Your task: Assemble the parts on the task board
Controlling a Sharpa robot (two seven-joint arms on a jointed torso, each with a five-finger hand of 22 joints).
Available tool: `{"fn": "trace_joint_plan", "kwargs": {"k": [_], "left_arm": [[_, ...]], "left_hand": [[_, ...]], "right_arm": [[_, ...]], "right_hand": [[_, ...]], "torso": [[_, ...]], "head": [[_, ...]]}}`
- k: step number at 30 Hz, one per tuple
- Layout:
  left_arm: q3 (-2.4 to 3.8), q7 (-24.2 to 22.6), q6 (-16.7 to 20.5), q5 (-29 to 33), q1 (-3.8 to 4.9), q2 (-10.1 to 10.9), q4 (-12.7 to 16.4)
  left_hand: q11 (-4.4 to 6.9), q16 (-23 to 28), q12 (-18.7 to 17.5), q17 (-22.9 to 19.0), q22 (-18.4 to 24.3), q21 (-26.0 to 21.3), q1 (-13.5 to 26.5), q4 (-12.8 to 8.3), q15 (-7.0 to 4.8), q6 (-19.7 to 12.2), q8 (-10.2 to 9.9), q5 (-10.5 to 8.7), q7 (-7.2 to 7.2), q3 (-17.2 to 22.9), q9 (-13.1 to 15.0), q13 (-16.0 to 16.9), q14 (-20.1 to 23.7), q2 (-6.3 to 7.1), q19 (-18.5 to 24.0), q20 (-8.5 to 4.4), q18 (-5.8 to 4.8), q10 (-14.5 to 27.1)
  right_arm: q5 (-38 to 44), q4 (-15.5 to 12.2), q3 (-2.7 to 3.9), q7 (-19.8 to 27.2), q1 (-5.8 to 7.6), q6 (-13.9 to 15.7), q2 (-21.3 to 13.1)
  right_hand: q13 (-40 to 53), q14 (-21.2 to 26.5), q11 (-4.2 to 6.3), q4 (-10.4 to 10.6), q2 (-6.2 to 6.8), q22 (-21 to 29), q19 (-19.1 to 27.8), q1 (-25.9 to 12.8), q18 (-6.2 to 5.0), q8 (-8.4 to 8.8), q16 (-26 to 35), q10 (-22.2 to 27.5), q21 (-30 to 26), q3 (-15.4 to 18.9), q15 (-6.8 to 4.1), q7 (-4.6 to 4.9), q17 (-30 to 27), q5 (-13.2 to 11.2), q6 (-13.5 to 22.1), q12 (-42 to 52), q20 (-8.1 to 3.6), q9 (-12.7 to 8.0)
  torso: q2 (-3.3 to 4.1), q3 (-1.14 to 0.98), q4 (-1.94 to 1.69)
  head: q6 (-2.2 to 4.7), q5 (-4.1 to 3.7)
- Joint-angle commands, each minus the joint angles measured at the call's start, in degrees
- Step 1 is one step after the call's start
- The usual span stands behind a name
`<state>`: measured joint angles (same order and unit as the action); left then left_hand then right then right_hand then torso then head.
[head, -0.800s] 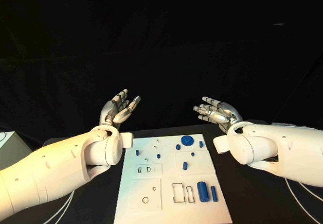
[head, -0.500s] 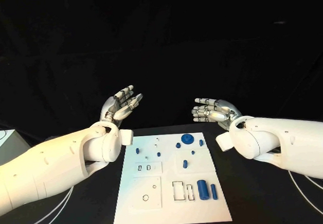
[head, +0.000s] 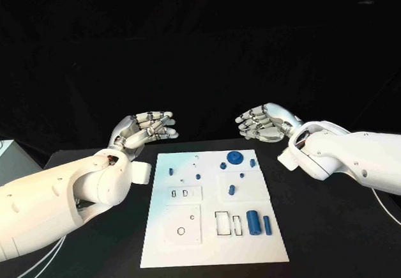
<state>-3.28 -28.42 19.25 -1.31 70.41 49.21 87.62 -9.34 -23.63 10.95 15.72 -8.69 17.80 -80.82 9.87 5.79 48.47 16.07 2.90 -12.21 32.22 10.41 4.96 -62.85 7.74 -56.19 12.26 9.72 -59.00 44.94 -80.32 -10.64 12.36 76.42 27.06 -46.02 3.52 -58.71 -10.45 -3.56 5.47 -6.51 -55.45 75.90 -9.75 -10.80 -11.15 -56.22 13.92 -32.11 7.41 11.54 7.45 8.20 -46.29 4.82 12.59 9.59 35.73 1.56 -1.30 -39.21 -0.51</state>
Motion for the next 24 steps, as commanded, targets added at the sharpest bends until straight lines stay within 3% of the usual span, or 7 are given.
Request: {"fn": "trace_joint_plan", "kwargs": {"k": [1,4,6,10,15,19,24], "left_arm": [[0.06,1.77,-3.25,-1.79,0.1,0.98,2.09],[0.06,2.66,-3.95,-1.97,0.11,2.39,4.53],[0.06,3.14,-4.5,-1.75,0.11,3.07,5.78],[0.06,3.73,-5.48,-0.94,0.11,4.0,7.53],[0.06,4.05,-7.15,-0.51,0.11,4.96,9.33],[0.07,4.23,-7.9,-0.4,0.13,5.55,10.53],[0.08,4.46,-8.36,-0.35,0.19,6.11,11.51]], "left_hand": [[1.24,-4.2,1.51,2.44,-1.38,2.77,-0.09,-1.26,-1.45,1.04,0.49,0.32,-0.05,-0.4,0.26,0.67,-3.57,0.81,-2.99,-1.45,0.93,-3.68],[2.72,-14.17,3.22,8.68,-5.17,9.35,0.34,-2.87,-3.36,1.92,0.43,0.43,1.2,-0.96,0.36,1.84,-6.8,0.79,-6.97,-4.26,0.56,-6.89],[2.92,-19.72,3.78,12.37,-7.53,12.9,0.72,-3.66,-3.83,2.09,0.08,0.27,1.43,-0.91,0.3,2.51,-6.45,1.01,-6.78,-4.89,0.49,-7.37],[3.17,-26.67,4.19,16.87,-11.45,18.62,1.72,-4.19,-4.01,2.33,-0.36,0.22,1.48,-0.14,0.33,3.5,-4.76,0.98,-5.4,-5.31,0.35,-6.87],[3.2,-30.42,4.44,18.9,-14.65,23.28,2.48,-4.65,-3.96,2.4,-0.63,0.23,1.52,0.82,0.48,4.35,-3.54,1.04,-3.55,-5.18,0.53,-6.37],[3.41,-32.82,4.53,19.98,-16.68,26.5,2.85,-5.04,-4.12,2.66,-0.55,0.27,1.74,1.72,0.7,4.77,-3.96,0.99,-3.37,-5.25,0.66,-6.19],[3.46,-34.74,4.68,21.13,-18.49,29.62,3.69,-4.98,-4.17,2.61,-0.53,0.23,1.8,2.27,0.93,5.2,-4.08,1.18,-3.83,-5.29,0.73,-6.1]], "right_arm": [[14.97,0.1,0.02,-3.82,0.15,0.41,0.36],[20.66,0.22,0.02,-6.3,0.26,-0.28,0.83],[23.98,0.39,0.03,-8.09,0.3,-0.88,1.13],[30.14,1.3,0.04,-11.77,0.33,-1.99,2.01],[36.27,2.64,0.04,-15.53,0.34,-3.51,3.21],[39.24,3.28,0.03,-17.27,0.3,-4.49,3.89],[41.5,3.72,0.01,-18.68,0.13,-5.46,4.42]], "right_hand": [[0.23,-12.72,2.88,-0.07,1.5,-4.55,-9.35,1.61,-0.42,-1.47,-3.98,-9.69,8.91,2.07,-4.13,-0.06,3.04,-0.24,-7.48,-0.6,-4.17,0.53],[0.66,-18.34,4.13,0.12,1.98,-7.63,-12.41,1.75,-0.61,-1.64,-6.48,-13.58,14.01,2.68,-5.93,-0.87,5.34,0.01,-9.45,-0.2,-5.83,0.6],[0.71,-19.81,4.68,0.28,2.4,-8.83,-12.87,1.7,-0.59,-1.59,-7.2,-14.57,15.79,2.51,-6.3,-1.06,6.39,0.01,-10.15,-0.49,-6.43,0.68],[1.23,-25.12,5.53,1.11,3.72,-12.32,-15.82,1.08,-0.62,-1.08,-12.95,-16.42,21.12,1.59,-7.74,-1.98,11.33,0.32,-11.2,-1.14,-7.5,1.1],[1.28,-25.5,5.61,2.76,5.8,-15.88,-16.5,-0.12,-0.54,0.01,-19.5,-15.59,25.22,-0.45,-7.85,-2.18,17.13,-0.36,-11.05,-1.26,-7.67,1.65],[1.21,-26.41,5.75,4.36,7.38,-34.79,-22.12,-1.02,2.03,0.55,-27.35,-14.28,40.59,-1.66,-7.82,-2.36,22.44,-0.94,-10.66,-1.13,-7.85,2.4],[0.95,-25.23,5.4,5.6,8.59,-45.49,-24.12,-1.43,3.45,1.05,-34.12,-11.76,49.03,-2.08,-7.57,-2.56,26.99,-1.3,-9.7,-1.29,-7.59,3.23]], "torso": [[1.25,0.33,-0.93],[2.06,0.55,-1.46],[2.61,0.76,-1.95],[3.34,1.12,-2.62],[4.2,1.46,-3.38],[4.72,1.61,-3.76],[5.35,1.63,-4.05]], "head": [[-0.29,-0.32],[-0.19,-0.62],[-0.05,-0.97],[0.26,-1.43],[0.34,-1.9],[0.37,-2.32],[0.59,-2.89]]}}
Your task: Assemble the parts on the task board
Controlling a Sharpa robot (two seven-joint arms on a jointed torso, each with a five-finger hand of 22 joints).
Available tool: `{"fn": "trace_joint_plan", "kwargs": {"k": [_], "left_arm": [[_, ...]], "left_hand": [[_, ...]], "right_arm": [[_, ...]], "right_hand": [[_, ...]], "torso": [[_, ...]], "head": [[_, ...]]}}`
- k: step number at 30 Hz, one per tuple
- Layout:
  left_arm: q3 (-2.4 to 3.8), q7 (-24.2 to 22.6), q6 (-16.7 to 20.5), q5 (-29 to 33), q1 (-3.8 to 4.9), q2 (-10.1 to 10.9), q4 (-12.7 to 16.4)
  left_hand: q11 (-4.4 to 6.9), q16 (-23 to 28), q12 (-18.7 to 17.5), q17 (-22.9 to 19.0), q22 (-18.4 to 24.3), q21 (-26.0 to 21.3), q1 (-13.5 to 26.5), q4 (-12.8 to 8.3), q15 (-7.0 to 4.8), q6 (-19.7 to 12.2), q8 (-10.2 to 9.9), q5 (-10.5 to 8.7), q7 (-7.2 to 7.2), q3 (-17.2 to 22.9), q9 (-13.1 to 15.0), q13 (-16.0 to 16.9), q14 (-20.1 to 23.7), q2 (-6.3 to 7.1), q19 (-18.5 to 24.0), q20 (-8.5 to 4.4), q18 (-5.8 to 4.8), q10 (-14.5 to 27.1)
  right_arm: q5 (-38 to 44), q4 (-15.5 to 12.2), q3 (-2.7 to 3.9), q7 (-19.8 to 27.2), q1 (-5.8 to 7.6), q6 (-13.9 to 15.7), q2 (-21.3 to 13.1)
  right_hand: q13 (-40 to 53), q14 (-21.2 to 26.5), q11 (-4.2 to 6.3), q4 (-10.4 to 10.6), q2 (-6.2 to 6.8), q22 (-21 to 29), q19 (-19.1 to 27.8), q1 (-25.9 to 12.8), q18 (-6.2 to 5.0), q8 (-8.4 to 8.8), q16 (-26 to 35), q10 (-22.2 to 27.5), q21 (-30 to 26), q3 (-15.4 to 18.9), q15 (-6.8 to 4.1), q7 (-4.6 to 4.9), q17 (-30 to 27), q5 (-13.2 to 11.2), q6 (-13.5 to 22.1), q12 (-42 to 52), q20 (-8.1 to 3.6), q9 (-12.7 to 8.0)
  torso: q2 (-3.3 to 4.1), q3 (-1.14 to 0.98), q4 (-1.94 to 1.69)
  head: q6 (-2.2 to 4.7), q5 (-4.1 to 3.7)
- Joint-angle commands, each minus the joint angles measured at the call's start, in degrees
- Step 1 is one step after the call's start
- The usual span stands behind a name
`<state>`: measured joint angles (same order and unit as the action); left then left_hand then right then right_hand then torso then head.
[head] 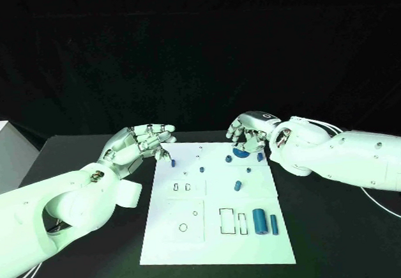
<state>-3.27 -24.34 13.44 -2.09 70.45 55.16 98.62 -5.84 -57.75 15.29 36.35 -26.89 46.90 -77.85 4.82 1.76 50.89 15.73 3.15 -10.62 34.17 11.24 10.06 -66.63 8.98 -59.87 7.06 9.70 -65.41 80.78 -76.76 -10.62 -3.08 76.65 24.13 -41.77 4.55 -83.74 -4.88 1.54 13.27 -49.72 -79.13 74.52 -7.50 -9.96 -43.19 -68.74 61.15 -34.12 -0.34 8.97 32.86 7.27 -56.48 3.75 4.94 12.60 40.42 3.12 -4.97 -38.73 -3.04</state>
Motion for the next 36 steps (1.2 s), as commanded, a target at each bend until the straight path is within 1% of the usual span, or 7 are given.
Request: {"fn": "trace_joint_plan", "kwargs": {"k": [1,8,14,15,22,27,36], "left_arm": [[0.06,0.41,-2.58,0.44,0.16,0.23,0.62],[0.09,0.66,-2.69,0.46,0.27,0.51,1.1],[0.1,0.73,-2.73,0.47,0.32,0.59,1.19],[0.11,0.75,-2.76,0.47,0.32,0.59,1.18],[0.12,0.79,-2.76,0.47,0.34,0.58,0.8],[0.12,0.71,-2.81,0.47,0.35,0.56,0.49],[0.12,0.71,-2.96,0.47,0.35,0.57,0.23]], "left_hand": [[-0.04,-0.62,0.34,0.49,-0.29,0.51,0.72,0.07,-0.14,0.19,-0.19,-0.02,0.2,0.32,0.1,0.1,-0.29,-0.06,-0.14,-0.09,0.75,0.31],[-0.08,-1.3,0.36,1.0,-0.68,1.16,0.99,0.09,-0.12,0.04,-0.25,-0.04,0.13,0.35,0.15,0.22,-0.46,0.13,0.03,-0.08,0.75,0.42],[-0.14,-1.37,0.33,0.95,-0.82,1.38,1.09,0.11,-0.08,-0.12,-0.33,-0.04,0.06,0.36,0.15,0.26,-0.36,0.2,0.14,-0.06,0.74,0.53],[-0.14,-1.37,0.33,0.95,-0.82,1.38,1.09,0.11,-0.08,-0.12,-0.33,-0.04,0.06,0.36,0.15,0.26,-0.36,0.2,0.14,-0.06,0.74,0.53],[-0.15,-1.43,0.32,1.0,-0.86,1.44,1.09,0.09,-0.06,-0.17,-0.35,-0.04,0.04,0.38,0.15,0.27,-0.35,0.21,0.18,-0.05,0.74,0.57],[-0.15,-1.43,0.32,1.0,-0.86,1.44,1.09,0.09,-0.06,-0.17,-0.35,-0.04,0.04,0.38,0.15,0.27,-0.35,0.21,0.18,-0.05,0.74,0.57],[-0.18,-1.48,0.31,1.01,-0.92,1.54,1.08,0.07,-0.04,-0.24,-0.38,-0.04,0.01,0.43,0.15,0.29,-0.31,0.22,0.24,-0.04,0.74,0.63]], "right_arm": [[5.89,0.17,0.0,-3.42,-0.12,-2.73,0.22],[7.33,-0.24,-0.12,-5.63,-0.49,-6.01,0.57],[7.66,-0.14,-0.22,-6.26,-1.05,-6.94,0.73],[7.76,-0.14,-0.23,-6.38,-1.14,-7.09,0.73],[8.5,-0.46,-0.29,-7.18,-1.45,-7.89,0.61],[8.83,-0.33,-0.3,-7.54,-1.51,-8.02,0.8],[9.16,-0.75,-0.31,-7.56,-1.53,-5.96,0.98]], "right_hand": [[-0.12,-0.09,-0.21,0.59,0.9,-2.82,-0.48,-0.03,1.26,0.28,-2.87,1.05,2.23,-0.04,0.21,0.01,2.21,-0.4,0.65,-0.23,0.08,0.29],[-0.19,0.23,-0.35,1.41,1.4,-8.0,-1.08,-0.11,1.87,0.71,-9.66,3.21,6.21,1.09,0.4,-0.06,8.03,-1.05,1.64,-0.17,0.4,0.95],[-0.19,0.3,-0.3,1.6,1.36,-9.54,-1.28,0.13,2.05,0.82,-11.74,3.97,7.41,1.61,0.33,-0.14,9.75,-1.01,1.93,-0.24,0.49,1.2],[-0.18,0.28,-0.3,1.63,1.35,-9.97,-1.38,0.18,2.11,0.83,-12.19,4.11,7.73,1.71,0.33,-0.13,10.16,-1.0,1.97,-0.23,0.51,1.25],[-0.13,0.37,-0.33,1.86,1.25,-10.63,-1.41,0.21,2.18,0.82,-13.18,4.44,8.26,2.14,0.33,-0.13,10.83,-1.01,2.01,-0.2,0.59,1.44],[-0.11,0.44,-0.41,2.02,1.1,-11.09,-1.46,0.23,2.24,0.78,-13.7,4.62,8.6,2.33,0.35,-0.06,11.23,-0.96,1.94,-0.19,0.65,1.55],[0.24,0.57,-0.49,2.46,0.41,-12.97,-1.74,0.54,2.46,0.47,-15.57,3.61,10.01,2.08,0.47,0.04,12.54,0.15,1.41,0.14,0.81,2.04]], "torso": [[0.77,0.03,-0.42],[1.45,-0.06,-0.54],[2.09,-0.23,-0.56],[2.12,-0.13,-0.67],[2.66,-0.05,-0.87],[3.25,-0.03,-1.09],[3.79,0.19,-1.46]], "head": [[0.1,-0.51],[0.37,-1.07],[0.37,-1.34],[0.36,-1.45],[0.47,-1.66],[0.97,-1.75],[0.9,-1.99]]}}
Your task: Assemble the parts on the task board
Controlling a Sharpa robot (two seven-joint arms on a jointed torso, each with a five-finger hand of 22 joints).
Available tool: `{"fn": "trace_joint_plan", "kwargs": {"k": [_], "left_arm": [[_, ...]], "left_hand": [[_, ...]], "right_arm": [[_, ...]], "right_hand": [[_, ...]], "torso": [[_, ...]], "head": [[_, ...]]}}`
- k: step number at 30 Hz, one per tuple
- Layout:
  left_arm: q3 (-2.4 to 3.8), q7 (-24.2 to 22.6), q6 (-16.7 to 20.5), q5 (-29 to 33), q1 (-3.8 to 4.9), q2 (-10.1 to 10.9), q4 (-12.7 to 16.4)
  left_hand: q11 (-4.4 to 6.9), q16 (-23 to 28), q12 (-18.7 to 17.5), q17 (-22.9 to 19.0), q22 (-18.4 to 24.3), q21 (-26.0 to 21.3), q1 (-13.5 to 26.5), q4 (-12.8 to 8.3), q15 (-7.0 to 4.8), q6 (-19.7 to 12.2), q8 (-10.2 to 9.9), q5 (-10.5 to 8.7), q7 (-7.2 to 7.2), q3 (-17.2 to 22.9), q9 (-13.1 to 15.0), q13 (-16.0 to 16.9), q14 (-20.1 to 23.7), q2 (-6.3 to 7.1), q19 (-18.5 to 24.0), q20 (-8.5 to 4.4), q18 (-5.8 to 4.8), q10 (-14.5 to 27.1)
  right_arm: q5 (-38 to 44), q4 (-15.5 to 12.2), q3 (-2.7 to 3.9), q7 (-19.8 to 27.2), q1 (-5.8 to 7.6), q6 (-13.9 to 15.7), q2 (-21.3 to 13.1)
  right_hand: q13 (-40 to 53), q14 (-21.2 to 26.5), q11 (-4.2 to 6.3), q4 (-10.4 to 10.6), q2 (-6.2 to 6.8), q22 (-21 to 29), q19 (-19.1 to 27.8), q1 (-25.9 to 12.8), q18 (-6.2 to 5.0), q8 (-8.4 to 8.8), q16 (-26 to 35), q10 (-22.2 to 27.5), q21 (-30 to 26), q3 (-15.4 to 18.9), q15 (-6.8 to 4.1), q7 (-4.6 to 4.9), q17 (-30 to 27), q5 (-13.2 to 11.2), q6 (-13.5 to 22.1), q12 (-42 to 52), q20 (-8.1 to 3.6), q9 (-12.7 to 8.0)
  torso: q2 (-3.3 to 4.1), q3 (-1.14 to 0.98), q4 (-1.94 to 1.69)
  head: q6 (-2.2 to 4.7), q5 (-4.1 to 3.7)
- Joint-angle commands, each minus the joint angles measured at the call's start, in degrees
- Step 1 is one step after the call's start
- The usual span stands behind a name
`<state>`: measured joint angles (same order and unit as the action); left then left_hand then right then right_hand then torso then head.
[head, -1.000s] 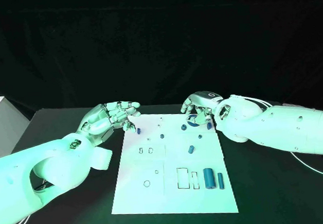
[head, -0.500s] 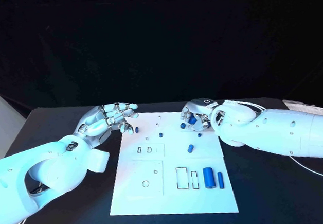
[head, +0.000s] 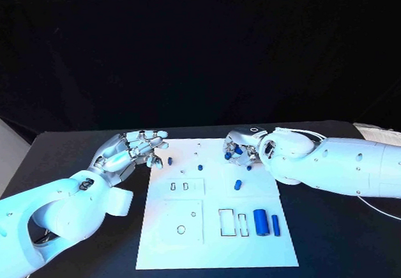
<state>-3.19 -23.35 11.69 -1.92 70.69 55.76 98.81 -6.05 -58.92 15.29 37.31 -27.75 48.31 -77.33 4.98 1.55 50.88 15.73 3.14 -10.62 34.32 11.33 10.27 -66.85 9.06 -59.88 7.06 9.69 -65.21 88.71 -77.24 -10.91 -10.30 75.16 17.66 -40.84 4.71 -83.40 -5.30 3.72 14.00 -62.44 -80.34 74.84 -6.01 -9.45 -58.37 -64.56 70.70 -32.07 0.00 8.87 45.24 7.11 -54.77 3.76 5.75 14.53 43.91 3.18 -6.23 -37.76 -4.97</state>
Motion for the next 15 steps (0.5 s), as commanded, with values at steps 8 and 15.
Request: {"fn": "trace_joint_plan", "kwargs": {"k": [8,15], "left_arm": [[0.05,-0.1,-1.42,0.29,0.11,-0.2,-0.41],[0.05,0.12,-1.6,0.29,0.11,-0.37,-0.77]], "left_hand": [[0.02,-0.32,0.31,0.05,-0.08,0.18,0.55,-0.09,0.17,-0.24,-0.39,-0.03,0.01,0.3,0.06,0.08,-0.07,0.12,0.28,-0.04,0.75,0.44],[0.01,-0.35,0.31,0.03,-0.14,0.27,0.52,-0.1,0.18,-0.26,-0.4,-0.03,0.0,0.37,0.07,0.1,-0.01,0.05,0.34,-0.03,0.75,0.47]], "right_arm": [[1.4,-0.72,-0.01,-0.94,-0.05,2.29,-0.09],[1.6,-0.95,-0.01,-1.56,-0.05,4.43,-0.22]], "right_hand": [[0.31,0.3,-0.05,0.7,-0.55,-1.44,-0.7,0.07,1.11,-0.45,-1.45,-1.52,1.33,-0.41,0.13,0.22,0.88,0.65,-0.99,0.2,0.03,0.52],[1.4,-0.22,0.97,0.88,-1.69,-5.9,-1.89,0.69,1.79,-2.52,-4.74,-5.56,4.52,-1.77,-0.57,-0.74,3.95,0.68,-4.09,1.2,-0.36,2.0]], "torso": [[0.86,0.24,-0.29],[1.3,0.23,-0.52]], "head": [[0.02,-0.31],[0.44,-0.55]]}}
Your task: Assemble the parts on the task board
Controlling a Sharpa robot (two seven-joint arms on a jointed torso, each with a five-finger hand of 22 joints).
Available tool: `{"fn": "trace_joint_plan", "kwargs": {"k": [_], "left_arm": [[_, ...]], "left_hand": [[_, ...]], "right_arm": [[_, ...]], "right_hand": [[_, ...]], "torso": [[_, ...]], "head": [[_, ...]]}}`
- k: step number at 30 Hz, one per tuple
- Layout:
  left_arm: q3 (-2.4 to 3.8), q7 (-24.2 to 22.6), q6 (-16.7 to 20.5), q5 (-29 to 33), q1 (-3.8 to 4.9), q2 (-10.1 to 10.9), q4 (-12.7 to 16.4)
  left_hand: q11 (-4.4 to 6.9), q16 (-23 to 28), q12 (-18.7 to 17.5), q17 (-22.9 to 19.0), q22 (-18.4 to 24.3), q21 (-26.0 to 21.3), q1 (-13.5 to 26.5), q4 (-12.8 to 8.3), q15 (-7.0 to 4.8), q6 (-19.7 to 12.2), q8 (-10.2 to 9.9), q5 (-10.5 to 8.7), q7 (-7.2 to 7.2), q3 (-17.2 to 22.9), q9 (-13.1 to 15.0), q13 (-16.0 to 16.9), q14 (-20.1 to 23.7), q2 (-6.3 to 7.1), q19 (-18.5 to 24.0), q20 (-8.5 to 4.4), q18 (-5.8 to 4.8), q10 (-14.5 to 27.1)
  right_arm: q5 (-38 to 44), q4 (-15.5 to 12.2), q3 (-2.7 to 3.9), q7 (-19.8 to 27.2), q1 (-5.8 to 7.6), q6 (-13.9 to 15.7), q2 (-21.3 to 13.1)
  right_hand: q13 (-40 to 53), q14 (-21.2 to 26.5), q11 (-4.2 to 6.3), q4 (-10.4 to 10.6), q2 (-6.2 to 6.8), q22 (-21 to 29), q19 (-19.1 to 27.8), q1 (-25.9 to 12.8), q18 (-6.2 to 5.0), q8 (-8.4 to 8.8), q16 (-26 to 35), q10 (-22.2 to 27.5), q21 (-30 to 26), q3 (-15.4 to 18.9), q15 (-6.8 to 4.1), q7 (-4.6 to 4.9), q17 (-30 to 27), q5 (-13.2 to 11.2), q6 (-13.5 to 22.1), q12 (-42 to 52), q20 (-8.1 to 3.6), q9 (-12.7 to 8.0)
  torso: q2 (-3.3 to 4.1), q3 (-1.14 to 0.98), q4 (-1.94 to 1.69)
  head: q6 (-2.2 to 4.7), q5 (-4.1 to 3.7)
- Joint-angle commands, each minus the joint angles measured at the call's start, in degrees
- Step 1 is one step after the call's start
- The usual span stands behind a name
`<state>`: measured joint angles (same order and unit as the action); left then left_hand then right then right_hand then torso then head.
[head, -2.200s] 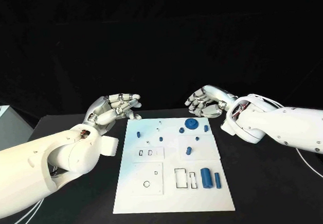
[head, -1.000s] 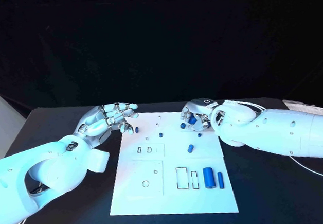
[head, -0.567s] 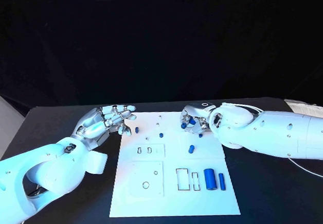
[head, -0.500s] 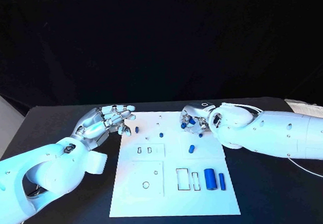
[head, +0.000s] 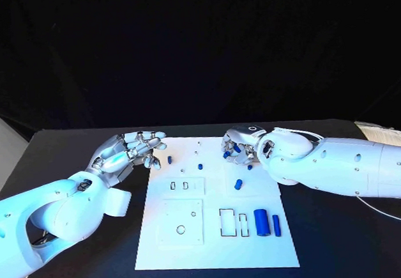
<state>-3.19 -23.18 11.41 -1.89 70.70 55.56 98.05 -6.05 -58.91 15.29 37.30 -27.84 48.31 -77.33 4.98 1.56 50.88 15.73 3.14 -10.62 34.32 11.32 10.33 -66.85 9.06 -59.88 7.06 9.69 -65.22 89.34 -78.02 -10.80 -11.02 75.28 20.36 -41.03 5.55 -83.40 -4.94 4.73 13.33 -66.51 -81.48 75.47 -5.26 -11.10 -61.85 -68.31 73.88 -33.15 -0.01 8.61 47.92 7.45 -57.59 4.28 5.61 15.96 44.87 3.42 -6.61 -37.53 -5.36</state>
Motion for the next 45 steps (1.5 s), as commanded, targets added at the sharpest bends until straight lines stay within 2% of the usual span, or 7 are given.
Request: {"fn": "trace_joint_plan", "kwargs": {"k": [1,8,15,23,31,34,45], "left_arm": [[0.05,0.0,-1.36,0.27,0.1,-0.19,-0.03],[0.05,0.3,-1.56,0.27,0.1,-0.3,-0.13],[0.05,0.47,-1.66,0.27,0.1,-0.31,-0.17],[0.05,0.58,-1.68,0.27,0.1,-0.34,-0.27],[0.05,0.58,-1.68,0.27,0.1,-0.65,-0.35],[0.05,0.56,-1.7,0.27,0.1,-0.82,-0.4],[0.05,0.65,-1.68,0.27,0.1,-0.97,-0.36]], "left_hand": [[0.01,-0.35,0.31,0.04,-0.05,0.27,0.53,-0.1,0.18,-0.26,-0.4,-0.03,0.0,0.37,0.08,0.05,-0.01,0.05,0.34,-0.03,0.75,0.47],[-0.01,-0.22,0.29,-0.26,-0.14,0.42,0.48,-0.14,0.2,-0.33,-0.43,-0.04,-0.03,0.47,0.09,0.07,0.23,0.01,0.47,-0.01,0.75,0.56],[-0.08,-0.23,0.26,-0.34,-0.28,0.64,0.33,-0.27,0.24,-0.46,-0.49,-0.05,-0.12,0.63,0.1,0.11,0.44,-0.03,0.66,0.03,0.75,0.7],[-0.1,-0.28,0.26,-0.3,-0.35,0.74,0.24,-0.34,0.26,-0.49,-0.5,-0.05,-0.14,0.7,0.11,0.13,0.49,-0.07,0.75,0.04,0.75,0.74],[-0.13,-0.3,0.26,-0.31,-0.44,0.88,0.16,-0.43,0.28,-0.53,-0.51,-0.06,-0.19,0.77,0.13,0.17,0.59,-0.06,0.86,0.06,0.75,0.79],[-0.16,-0.32,0.26,-0.31,-0.47,0.92,0.18,-0.44,0.3,-0.58,-0.53,-0.07,-0.23,0.76,0.13,0.17,0.61,-0.02,0.9,0.07,0.75,0.82],[-0.16,-0.32,0.26,-0.31,-0.47,0.92,0.18,-0.44,0.3,-0.58,-0.53,-0.07,-0.23,0.76,0.13,0.17,0.61,-0.02,0.9,0.07,0.75,0.82]], "right_arm": [[0.95,-0.24,-0.12,-0.89,-0.16,2.2,-0.03],[0.57,-0.66,-0.11,-1.11,-0.16,4.16,-0.02],[0.78,-0.97,-0.1,-2.39,-0.16,6.82,-0.12],[1.13,-1.71,0.16,-4.39,0.27,10.42,0.33],[1.17,0.54,0.39,-5.07,0.9,12.76,3.06],[1.01,1.4,0.44,-4.98,1.06,13.11,4.17],[0.34,3.28,0.5,-4.46,1.23,12.92,7.22]], "right_hand": [[0.98,-0.37,1.05,-0.36,-1.37,-2.98,-1.09,0.39,1.23,-1.67,-2.09,-3.03,2.17,-0.9,-0.93,-0.96,2.08,0.35,-2.25,1.11,-0.48,1.15],[3.14,-0.63,2.91,-2.18,-3.73,-7.09,-2.12,2.03,1.9,-6.03,-4.76,-7.14,5.07,-1.19,-2.38,-2.76,4.34,0.45,-5.18,2.74,-1.83,4.98],[4.5,-0.66,3.19,-3.25,-4.39,-8.95,-2.48,1.82,2.22,-8.44,-5.91,-7.91,6.3,-1.98,-2.61,-2.8,5.22,0.42,-3.58,2.86,-2.18,8.28],[4.92,-0.58,3.18,-3.54,-4.39,-9.2,-2.46,1.61,2.24,-9.15,-6.02,-7.9,6.45,-2.33,-2.61,-2.77,5.05,0.57,-3.0,2.75,-2.18,9.35],[5.22,-0.52,3.17,-3.7,-4.4,-9.71,-2.59,1.39,2.32,-9.59,-6.11,-7.85,6.78,-2.62,-2.59,-2.75,4.98,0.78,-2.56,2.64,-2.17,10.09],[5.25,-0.52,3.16,-3.73,-4.39,-10.03,-2.71,1.38,2.39,-9.64,-6.12,-7.85,7.0,-2.65,-2.59,-2.74,4.97,0.8,-2.52,2.64,-2.17,10.16],[5.32,-0.49,3.14,-3.76,-4.39,-10.34,-2.83,1.34,2.45,-9.72,-6.04,-7.83,7.2,-2.72,-2.59,-2.72,4.76,0.83,-2.42,2.61,-2.16,10.32]], "torso": [[0.4,-0.01,-0.15],[0.69,0.05,-0.3],[0.99,0.1,-0.32],[1.23,0.18,-0.46],[1.46,0.24,-0.75],[1.47,0.31,-0.83],[1.87,0.27,-0.84]], "head": [[0.25,-0.16],[0.52,-0.31],[0.86,-0.3],[1.13,-0.39],[1.27,-0.61],[1.34,-0.58],[1.5,-0.37]]}}
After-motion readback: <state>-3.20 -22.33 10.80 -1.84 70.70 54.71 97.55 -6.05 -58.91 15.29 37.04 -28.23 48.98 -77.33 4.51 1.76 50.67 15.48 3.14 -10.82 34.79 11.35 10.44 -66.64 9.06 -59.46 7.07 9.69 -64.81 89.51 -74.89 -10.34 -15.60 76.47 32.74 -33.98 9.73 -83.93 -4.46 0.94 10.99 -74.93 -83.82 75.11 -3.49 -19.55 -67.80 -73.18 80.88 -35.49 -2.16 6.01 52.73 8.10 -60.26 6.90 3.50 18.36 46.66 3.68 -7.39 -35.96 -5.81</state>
